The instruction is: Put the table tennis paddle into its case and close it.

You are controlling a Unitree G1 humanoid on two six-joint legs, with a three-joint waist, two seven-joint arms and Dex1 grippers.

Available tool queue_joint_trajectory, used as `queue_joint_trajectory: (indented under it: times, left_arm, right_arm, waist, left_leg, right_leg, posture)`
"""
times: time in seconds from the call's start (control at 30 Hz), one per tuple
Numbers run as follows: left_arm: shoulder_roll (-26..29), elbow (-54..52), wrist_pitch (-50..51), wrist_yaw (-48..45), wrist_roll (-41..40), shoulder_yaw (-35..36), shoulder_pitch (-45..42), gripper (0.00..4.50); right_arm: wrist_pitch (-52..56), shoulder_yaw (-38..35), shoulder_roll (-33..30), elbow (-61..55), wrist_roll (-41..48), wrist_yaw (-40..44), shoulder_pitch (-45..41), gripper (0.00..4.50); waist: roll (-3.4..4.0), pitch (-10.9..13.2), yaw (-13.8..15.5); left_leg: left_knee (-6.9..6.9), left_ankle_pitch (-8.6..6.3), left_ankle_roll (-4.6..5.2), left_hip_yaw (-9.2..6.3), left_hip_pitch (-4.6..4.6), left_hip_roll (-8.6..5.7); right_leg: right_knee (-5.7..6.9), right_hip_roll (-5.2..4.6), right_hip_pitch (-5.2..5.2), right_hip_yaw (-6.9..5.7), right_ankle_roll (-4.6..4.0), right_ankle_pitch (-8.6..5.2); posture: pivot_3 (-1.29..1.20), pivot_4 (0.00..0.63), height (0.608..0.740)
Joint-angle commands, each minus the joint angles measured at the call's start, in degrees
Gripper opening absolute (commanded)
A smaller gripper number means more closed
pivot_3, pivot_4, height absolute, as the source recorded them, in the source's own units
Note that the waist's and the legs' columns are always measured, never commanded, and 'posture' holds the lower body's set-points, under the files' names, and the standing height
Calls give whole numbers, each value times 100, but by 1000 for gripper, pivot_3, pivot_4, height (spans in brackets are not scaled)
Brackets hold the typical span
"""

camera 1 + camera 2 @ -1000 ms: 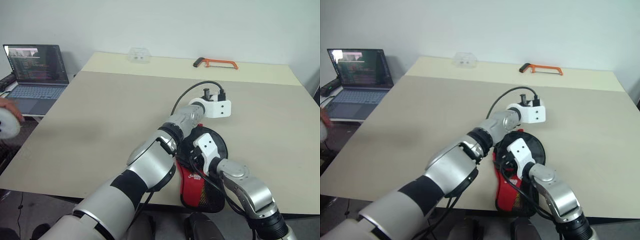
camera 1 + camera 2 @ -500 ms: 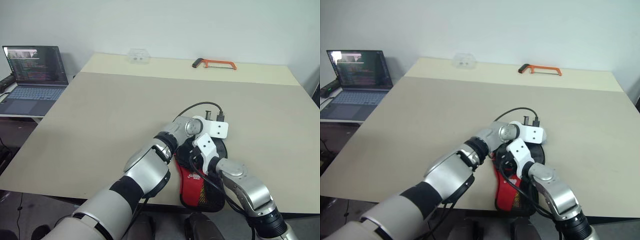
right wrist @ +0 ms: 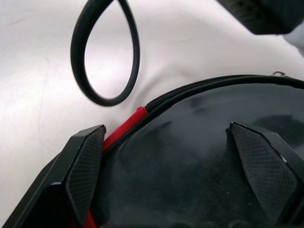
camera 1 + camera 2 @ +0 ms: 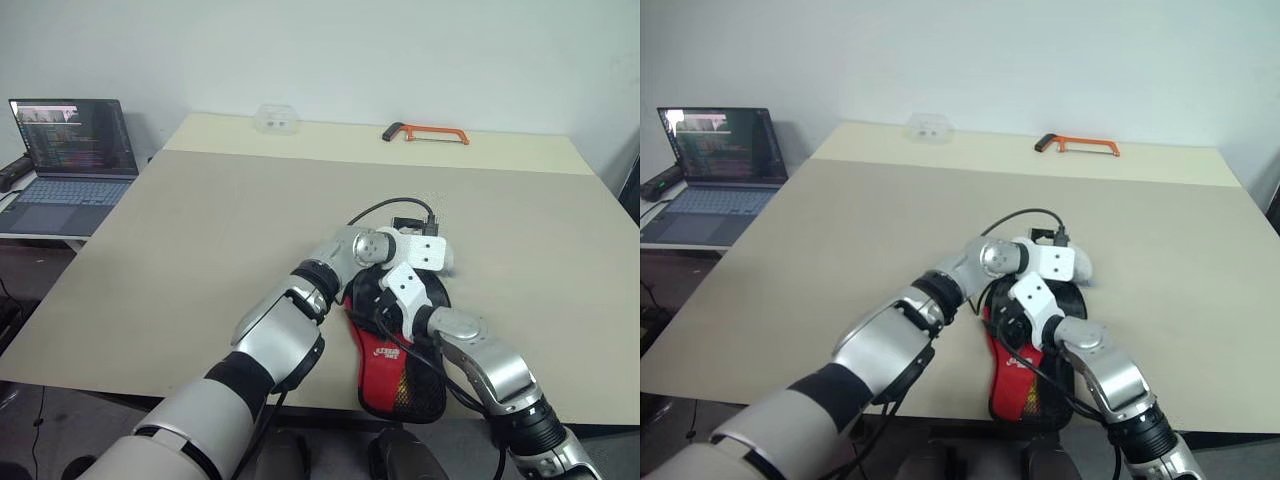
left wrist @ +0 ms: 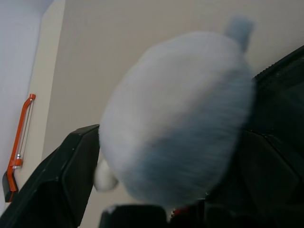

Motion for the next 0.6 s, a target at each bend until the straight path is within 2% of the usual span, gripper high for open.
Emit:
queue_joint_trajectory:
  times: [0.03, 0.13, 0.3, 0.5, 0.6]
  left_arm:
    - [162, -274, -116, -1241, -541, 355, -375, 4478]
    - [489, -682, -277, -2078, -1080, 727, -633, 4478]
    - [1186, -1112, -213, -2280, -1525, 1172, -682, 4478]
    - [2146, -2188, 367, -3319, -2545, 1838, -273, 4478]
    - [2588, -2938, 1024, -3888, -3088, 2105, 53, 4478]
  right_arm:
    - [56, -71, -196, 176, -32, 149, 34, 4500]
    - [35, -124, -282, 188, -36, 214, 44, 4500]
    - [32, -164, -328, 83, 15, 323, 183, 4500]
    - [124, -71, -478, -105, 92, 612, 246, 4500]
    - [159, -148, -595, -187, 192, 780, 223, 4500]
  waist:
    - [1, 1, 1]
    - [6, 4, 1]
    - [6, 4, 1]
    - [8, 6, -15]
    - [8, 6, -7]
  left_leg:
    - [0, 0, 0, 1, -2, -1]
    - [-4, 0, 0, 4, -11, -1]
    - [-6, 0, 0, -2, -15, 1]
    - [-6, 0, 0, -2, -13, 7]
    - [-6, 0, 0, -2, -13, 10]
  right_leg:
    - [0, 0, -2, -1, 0, 0]
    - [0, 1, -12, 1, -7, 2]
    - [-4, 0, -15, 4, -8, 0]
    - [-1, 1, -18, 5, -8, 0]
    - [-1, 1, -18, 4, -9, 0]
  posture:
    - [0, 150, 740]
    - [0, 150, 740]
    - [0, 150, 740]
    - [0, 150, 740]
    - [0, 150, 740]
